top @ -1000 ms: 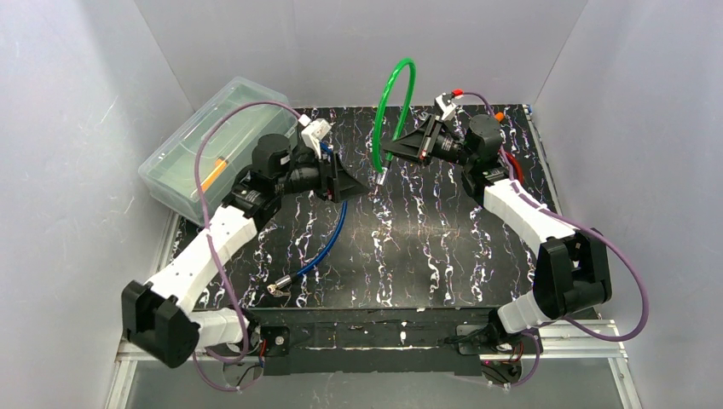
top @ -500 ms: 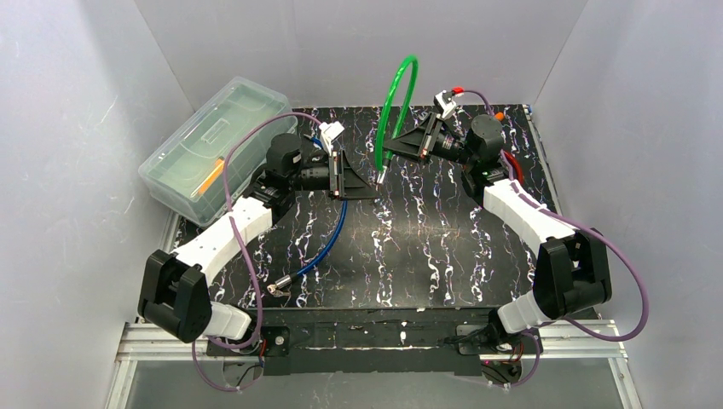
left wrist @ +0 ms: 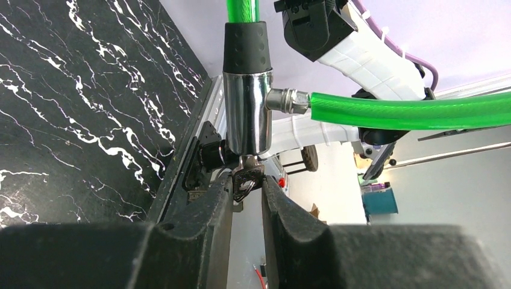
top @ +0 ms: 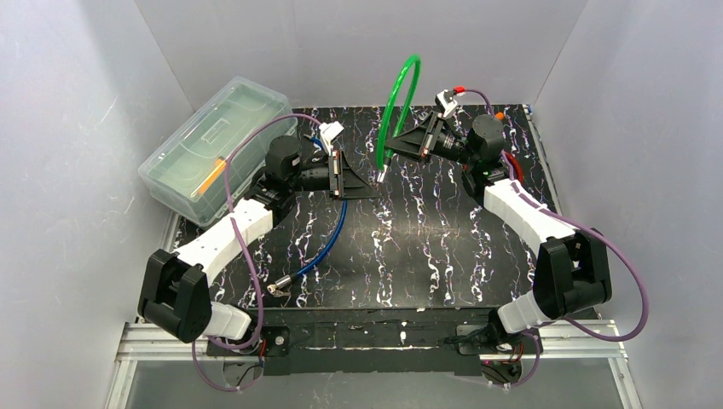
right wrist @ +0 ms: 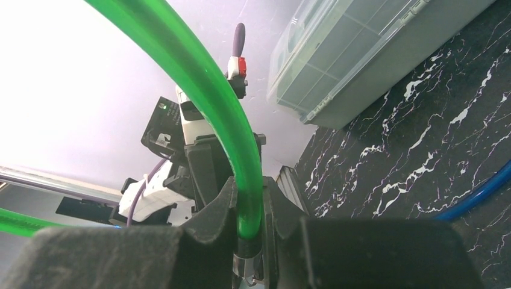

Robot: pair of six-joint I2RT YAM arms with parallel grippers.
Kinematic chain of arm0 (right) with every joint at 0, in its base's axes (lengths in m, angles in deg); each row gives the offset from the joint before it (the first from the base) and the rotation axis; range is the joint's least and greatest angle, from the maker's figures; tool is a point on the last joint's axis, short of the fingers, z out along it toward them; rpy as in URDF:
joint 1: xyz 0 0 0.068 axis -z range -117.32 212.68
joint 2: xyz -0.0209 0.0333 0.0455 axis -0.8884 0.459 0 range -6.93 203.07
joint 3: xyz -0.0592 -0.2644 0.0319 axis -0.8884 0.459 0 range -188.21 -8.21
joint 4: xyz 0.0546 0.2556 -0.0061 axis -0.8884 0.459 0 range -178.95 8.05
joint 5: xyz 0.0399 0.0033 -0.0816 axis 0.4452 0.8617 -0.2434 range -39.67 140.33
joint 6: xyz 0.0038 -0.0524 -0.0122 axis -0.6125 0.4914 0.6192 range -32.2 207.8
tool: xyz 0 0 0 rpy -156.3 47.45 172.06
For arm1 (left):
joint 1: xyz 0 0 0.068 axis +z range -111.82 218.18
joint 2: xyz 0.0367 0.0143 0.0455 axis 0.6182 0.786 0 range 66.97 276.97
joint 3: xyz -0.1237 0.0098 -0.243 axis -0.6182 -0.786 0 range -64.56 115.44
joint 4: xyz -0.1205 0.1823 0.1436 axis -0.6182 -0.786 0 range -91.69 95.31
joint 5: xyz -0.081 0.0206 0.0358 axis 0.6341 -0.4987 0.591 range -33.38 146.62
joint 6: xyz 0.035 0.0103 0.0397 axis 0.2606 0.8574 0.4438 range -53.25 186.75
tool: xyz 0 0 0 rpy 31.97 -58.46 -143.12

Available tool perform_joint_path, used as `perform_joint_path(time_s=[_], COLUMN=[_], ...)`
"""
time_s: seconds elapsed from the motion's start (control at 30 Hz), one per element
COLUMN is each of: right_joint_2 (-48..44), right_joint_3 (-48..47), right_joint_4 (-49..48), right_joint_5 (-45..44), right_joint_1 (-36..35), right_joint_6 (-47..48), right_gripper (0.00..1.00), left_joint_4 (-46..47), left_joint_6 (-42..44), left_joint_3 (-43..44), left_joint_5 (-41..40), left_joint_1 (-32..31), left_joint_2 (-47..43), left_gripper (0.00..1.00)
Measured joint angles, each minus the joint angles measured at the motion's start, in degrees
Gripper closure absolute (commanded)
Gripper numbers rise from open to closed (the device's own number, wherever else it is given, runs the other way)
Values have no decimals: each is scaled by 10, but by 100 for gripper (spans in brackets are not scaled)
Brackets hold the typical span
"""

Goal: Lock with the key
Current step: Lock the lock.

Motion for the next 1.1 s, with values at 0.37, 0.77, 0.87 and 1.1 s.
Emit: perform_joint_path(time_s=[0.37,0.77,0.87,1.1], right_joint_2=[0,0,0,0], right_joint_3=[0,0,0,0], right_joint_4=[32,52,52,53], right_joint_5=[-13,-14,-13,-13], right_joint_1=[0,0,-2,-1], right_joint_6=[17,26,27,27], right_gripper=[99,99,99,99], left_joint_4=[-78,-285,-305,-332], left_joint_6=[92,337,368,426], left_joint_3=[-5,72,72,74], left_joint_5=[-89,-284,-307,-313], left_joint_1=[-3,-91,-98,-87], left_joint_2=[-44,-77,-89,-108], left_gripper=[100,90,74,42])
